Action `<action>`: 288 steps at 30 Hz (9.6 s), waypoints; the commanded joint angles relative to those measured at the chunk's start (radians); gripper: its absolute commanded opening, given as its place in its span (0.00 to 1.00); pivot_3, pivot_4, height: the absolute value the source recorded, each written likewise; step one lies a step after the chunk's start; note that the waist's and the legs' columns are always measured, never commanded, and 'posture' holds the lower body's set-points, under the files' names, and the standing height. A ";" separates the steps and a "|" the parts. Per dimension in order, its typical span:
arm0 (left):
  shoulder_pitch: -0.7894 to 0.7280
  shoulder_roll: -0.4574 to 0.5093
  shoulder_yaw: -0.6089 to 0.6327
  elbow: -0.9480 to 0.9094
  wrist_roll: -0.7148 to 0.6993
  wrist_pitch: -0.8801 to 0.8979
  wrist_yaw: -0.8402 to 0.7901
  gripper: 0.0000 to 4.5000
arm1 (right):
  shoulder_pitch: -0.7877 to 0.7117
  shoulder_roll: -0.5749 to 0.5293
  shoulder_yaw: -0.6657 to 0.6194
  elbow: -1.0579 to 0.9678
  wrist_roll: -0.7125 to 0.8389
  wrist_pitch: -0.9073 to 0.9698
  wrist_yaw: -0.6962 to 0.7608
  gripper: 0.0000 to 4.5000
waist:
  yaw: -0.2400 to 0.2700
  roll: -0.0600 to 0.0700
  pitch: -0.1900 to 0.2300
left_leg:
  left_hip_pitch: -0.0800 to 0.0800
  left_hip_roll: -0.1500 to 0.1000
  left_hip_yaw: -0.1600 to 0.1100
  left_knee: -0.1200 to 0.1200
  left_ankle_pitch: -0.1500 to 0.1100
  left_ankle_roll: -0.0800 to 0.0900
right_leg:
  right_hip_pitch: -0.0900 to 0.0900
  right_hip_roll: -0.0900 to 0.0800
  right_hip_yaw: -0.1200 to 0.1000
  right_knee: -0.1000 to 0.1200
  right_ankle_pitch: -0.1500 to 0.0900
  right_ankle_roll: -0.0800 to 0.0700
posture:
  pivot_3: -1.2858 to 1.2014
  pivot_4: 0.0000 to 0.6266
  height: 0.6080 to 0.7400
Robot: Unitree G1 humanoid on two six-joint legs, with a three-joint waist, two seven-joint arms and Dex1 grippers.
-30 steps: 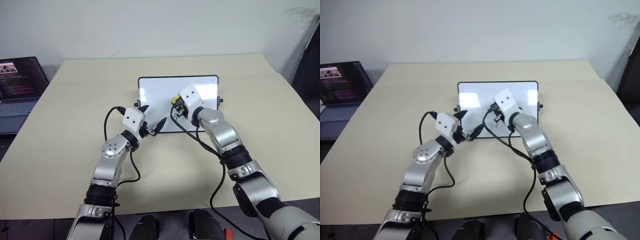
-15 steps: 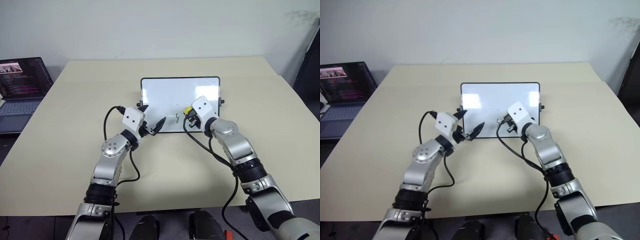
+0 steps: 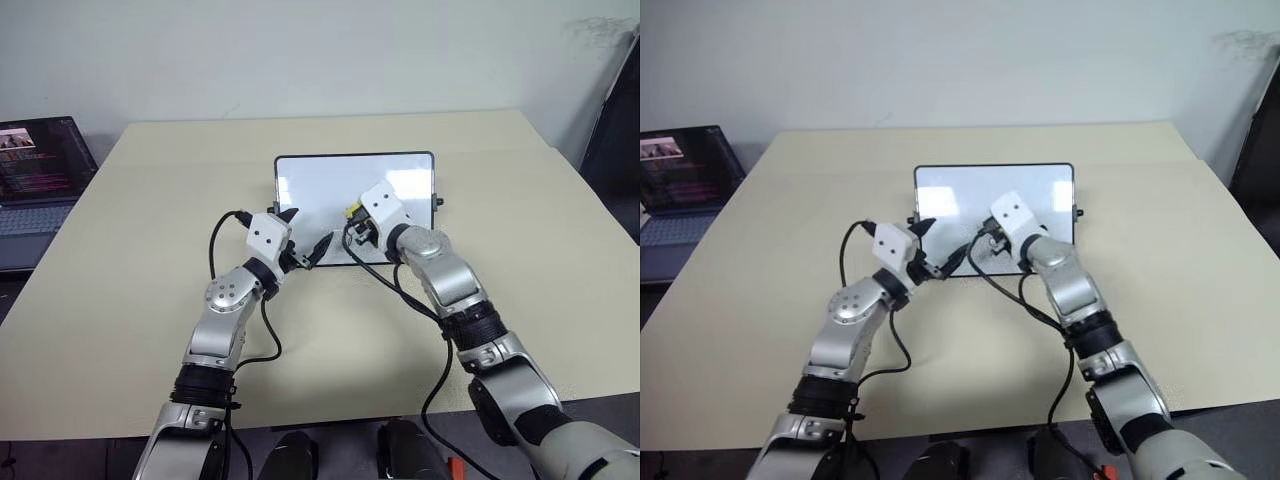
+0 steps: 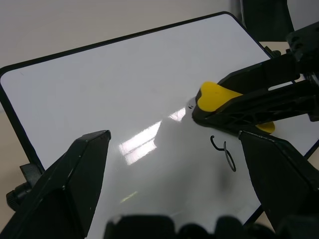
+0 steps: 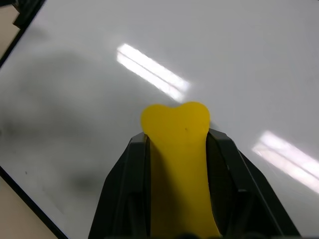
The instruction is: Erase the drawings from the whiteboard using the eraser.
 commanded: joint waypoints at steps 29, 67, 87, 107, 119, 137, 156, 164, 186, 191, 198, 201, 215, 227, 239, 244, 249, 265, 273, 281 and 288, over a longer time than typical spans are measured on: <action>-0.015 0.001 0.004 -0.028 -0.004 -0.015 -0.009 1.00 | 0.048 -0.131 -0.023 -0.040 -0.018 -0.025 0.029 0.30 | 0.012 0.000 0.000 | -0.001 -0.001 0.000 0.000 0.000 0.001 | 0.000 -0.001 -0.001 -0.001 0.000 0.000 | 0.52 0.24 1.00; -0.002 0.010 0.008 -0.047 -0.015 -0.002 -0.033 1.00 | 0.291 -0.122 -0.327 -0.641 0.288 0.630 -0.008 0.30 | 0.010 0.000 0.000 | -0.002 0.000 0.000 -0.001 -0.001 0.001 | 0.000 -0.002 0.000 -0.004 0.000 0.001 | 0.52 0.24 1.00; 0.092 -0.006 -0.012 -0.136 -0.058 0.112 -0.081 1.00 | 0.245 -0.145 -0.303 -0.584 0.296 0.582 -0.042 0.30 | 0.011 0.000 0.001 | -0.002 0.000 0.000 -0.001 -0.001 0.001 | 0.001 -0.001 -0.001 -0.004 0.000 0.001 | 0.52 0.24 1.00; 0.118 0.012 -0.003 -0.148 -0.049 0.117 -0.081 1.00 | 0.041 -0.056 -0.155 -0.294 0.177 0.106 -0.083 0.30 | 0.011 0.001 0.001 | -0.002 0.000 0.000 -0.001 -0.001 0.001 | 0.000 -0.001 -0.001 -0.005 0.000 0.001 | 0.52 0.24 1.00; 0.122 0.025 0.007 -0.168 -0.051 0.131 -0.071 1.00 | 0.024 -0.001 -0.083 -0.120 0.120 -0.077 -0.062 0.30 | 0.010 0.001 0.001 | -0.002 0.000 0.000 -0.001 -0.001 0.001 | 0.000 -0.001 0.000 -0.004 0.000 0.001 | 0.52 0.24 1.00; 0.114 0.030 0.008 -0.180 -0.051 0.141 -0.058 1.00 | 0.031 0.010 -0.061 -0.005 0.050 -0.178 -0.069 0.30 | 0.009 0.001 0.001 | -0.002 0.000 0.000 -0.002 -0.001 0.001 | 0.000 -0.001 0.000 -0.004 0.000 0.000 | 0.52 0.24 1.00; 0.120 0.026 0.002 -0.209 -0.053 0.165 -0.057 1.00 | 0.083 -0.009 -0.009 0.060 -0.022 -0.250 -0.044 0.30 | 0.009 0.001 0.001 | -0.001 0.000 0.000 -0.001 -0.001 0.001 | 0.000 -0.001 0.000 -0.003 0.000 0.000 | 0.52 0.24 1.00; 0.113 0.027 0.003 -0.206 -0.052 0.167 -0.062 1.00 | 0.128 -0.041 0.056 0.088 -0.084 -0.315 -0.015 0.30 | 0.009 0.001 0.001 | -0.001 0.000 0.000 -0.001 -0.001 0.001 | 0.001 -0.001 0.000 -0.003 0.000 0.000 | 0.52 0.24 1.00; 0.127 0.026 0.005 -0.209 -0.051 0.161 -0.046 1.00 | 0.196 -0.109 0.158 0.077 -0.190 -0.417 0.103 0.30 | 0.009 0.000 0.000 | 0.002 0.000 -0.001 0.000 0.000 0.001 | 0.004 0.001 -0.001 -0.002 0.000 0.000 | 0.52 0.24 1.00; 0.122 0.027 0.005 -0.201 -0.051 0.158 -0.048 1.00 | 0.208 -0.112 0.130 0.027 -0.180 -0.400 0.110 0.30 | 0.010 0.000 0.000 | 0.002 0.000 -0.001 0.000 0.000 0.001 | 0.004 0.001 -0.001 -0.002 0.000 0.000 | 0.52 0.24 1.00; 0.114 0.027 0.003 -0.184 -0.051 0.150 -0.054 1.00 | 0.199 -0.121 0.033 -0.136 -0.113 -0.352 0.103 0.30 | 0.012 0.000 0.001 | 0.000 0.000 -0.001 -0.001 0.000 0.000 | 0.003 0.001 -0.001 -0.003 0.000 0.000 | 0.52 0.24 1.00; 0.097 0.023 0.001 -0.168 -0.050 0.142 -0.057 1.00 | 0.183 -0.117 -0.016 -0.209 -0.081 -0.321 0.095 0.30 | 0.011 0.000 0.001 | 0.000 0.000 -0.001 -0.001 0.000 -0.001 | 0.002 0.000 -0.001 -0.004 0.000 0.000 | 0.52 0.24 1.00; 0.087 0.022 -0.002 -0.151 -0.049 0.130 -0.069 1.00 | 0.095 -0.127 -0.030 -0.087 -0.112 -0.280 0.039 0.30 | 0.011 0.000 0.001 | 0.000 0.000 -0.001 -0.001 0.000 -0.001 | 0.002 -0.001 -0.001 -0.005 0.000 0.000 | 0.52 0.24 1.00; 0.087 0.017 -0.006 -0.157 -0.047 0.135 -0.062 1.00 | 0.156 -0.158 0.079 -0.082 -0.200 -0.278 0.089 0.30 | 0.010 0.000 0.001 | 0.000 0.001 0.000 -0.001 0.000 0.000 | 0.002 -0.001 0.000 -0.004 0.000 0.000 | 0.52 0.24 1.00; 0.085 0.018 -0.008 -0.148 -0.049 0.130 -0.071 1.00 | 0.247 -0.171 0.127 -0.227 -0.197 -0.236 0.180 0.30 | 0.010 0.000 0.001 | 0.000 0.000 0.000 -0.001 0.000 -0.001 | 0.002 -0.001 -0.001 -0.005 0.000 0.001 | 0.52 0.24 1.00; 0.084 0.013 -0.011 -0.145 -0.048 0.126 -0.070 1.00 | 0.246 -0.146 0.035 -0.279 -0.120 -0.171 0.163 0.30 | 0.011 0.000 0.001 | 0.000 0.000 -0.001 -0.001 0.000 -0.001 | 0.002 -0.001 -0.001 -0.005 0.000 0.001 | 0.52 0.24 1.00; 0.081 0.008 -0.012 -0.139 -0.047 0.119 -0.073 1.00 | 0.223 -0.126 -0.058 -0.368 -0.055 -0.022 0.151 0.30 | 0.012 0.000 0.001 | -0.001 0.001 -0.001 -0.001 0.000 -0.001 | 0.002 -0.001 -0.001 -0.005 0.000 0.001 | 0.52 0.24 1.00; 0.069 0.002 -0.010 -0.117 -0.049 0.102 -0.075 1.00 | 0.252 -0.020 -0.370 -0.673 0.128 0.702 -0.055 0.30 | 0.012 0.000 0.001 | -0.001 0.000 -0.001 -0.002 -0.001 0.001 | 0.001 -0.002 -0.001 -0.005 0.000 0.001 | 0.52 0.24 1.00; 0.046 0.000 -0.019 -0.098 -0.053 0.100 -0.089 1.00 | 0.251 -0.026 -0.376 -0.676 0.159 0.698 -0.107 0.30 | 0.011 0.000 0.001 | -0.001 0.000 -0.001 -0.001 -0.001 0.001 | 0.001 -0.002 -0.001 -0.004 0.000 0.001 | 0.52 0.24 1.00; 0.002 0.019 -0.032 -0.148 -0.146 0.165 -0.232 1.00 | 0.245 -0.102 -0.440 -0.686 0.186 0.732 -0.128 0.30 | 0.011 0.000 0.001 | -0.002 0.000 -0.001 -0.001 -0.001 0.001 | 0.001 -0.001 -0.001 -0.005 -0.001 0.001 | 0.52 0.24 1.00; -0.046 0.082 -0.039 -0.207 -0.297 0.289 -0.434 1.00 | 0.246 -0.182 -0.509 -0.674 0.206 0.780 -0.143 0.30 | 0.010 0.001 0.001 | -0.002 0.000 0.000 -0.002 -0.001 0.001 | 0.001 0.000 -0.001 -0.005 -0.001 0.001 | 0.52 0.24 1.00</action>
